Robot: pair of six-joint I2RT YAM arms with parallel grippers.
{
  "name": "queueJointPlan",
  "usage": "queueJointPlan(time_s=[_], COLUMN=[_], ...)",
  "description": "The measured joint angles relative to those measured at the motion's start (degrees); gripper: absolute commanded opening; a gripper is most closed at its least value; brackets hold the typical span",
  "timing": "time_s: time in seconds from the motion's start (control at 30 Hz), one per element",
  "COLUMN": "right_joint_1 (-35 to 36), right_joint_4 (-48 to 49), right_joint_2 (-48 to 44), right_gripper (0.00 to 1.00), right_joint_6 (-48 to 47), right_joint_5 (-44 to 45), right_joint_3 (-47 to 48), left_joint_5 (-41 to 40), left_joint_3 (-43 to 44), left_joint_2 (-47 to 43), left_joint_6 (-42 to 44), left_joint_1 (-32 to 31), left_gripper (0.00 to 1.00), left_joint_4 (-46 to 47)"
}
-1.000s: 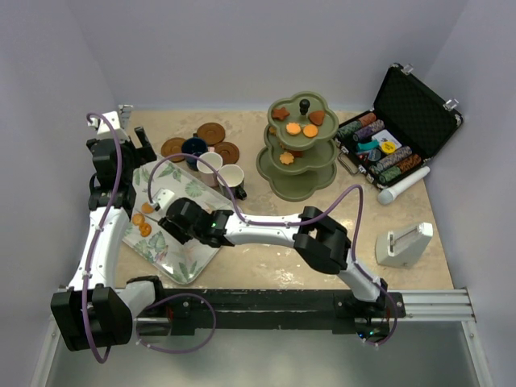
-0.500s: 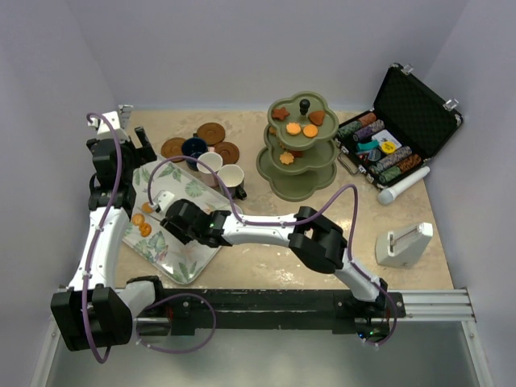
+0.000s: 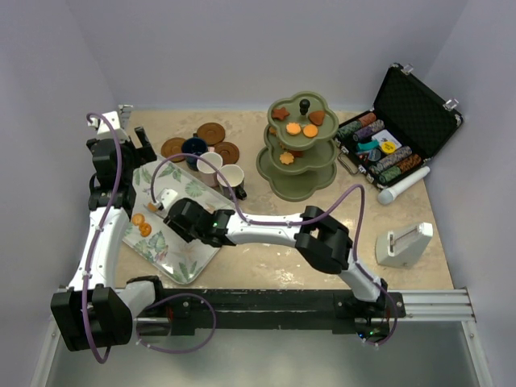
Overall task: Serve the afternoon tea
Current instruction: Pick up the desert from the tray.
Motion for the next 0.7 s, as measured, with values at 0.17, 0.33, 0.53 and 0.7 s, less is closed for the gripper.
queueJointPlan(time_s=[0.17,0.33,0.53,0.7], right_joint_1=[0.0,0.0,0.0,0.0], right_joint_4=[-1.2,-1.2,-2.1,-4.2], right_joint_2=[-6.1,-11.9,-16.4,-21.1], right_gripper=[0.33,0.33,0.32,0.32], right_joint_6=[0.9,1.8,3.1,4.5], right_joint_5=[0.6,2.0,4.2,6.8], right_joint_3=[-3.6,-5.8,-9.5,-14.0], left_joint_5=[0.0,0.0,0.2,0.2], left_joint_3=[0.0,0.0,0.0,0.0], left_joint_2=[-0.1,-0.3,-0.4,-0.4], left_joint_6=[0.0,0.0,0.0,0.0], left_joint_1=[0.0,0.0,0.0,0.0], left_gripper=[0.99,0.99,0.99,0.99], left_joint_4=[0.0,0.0,0.0,0.0])
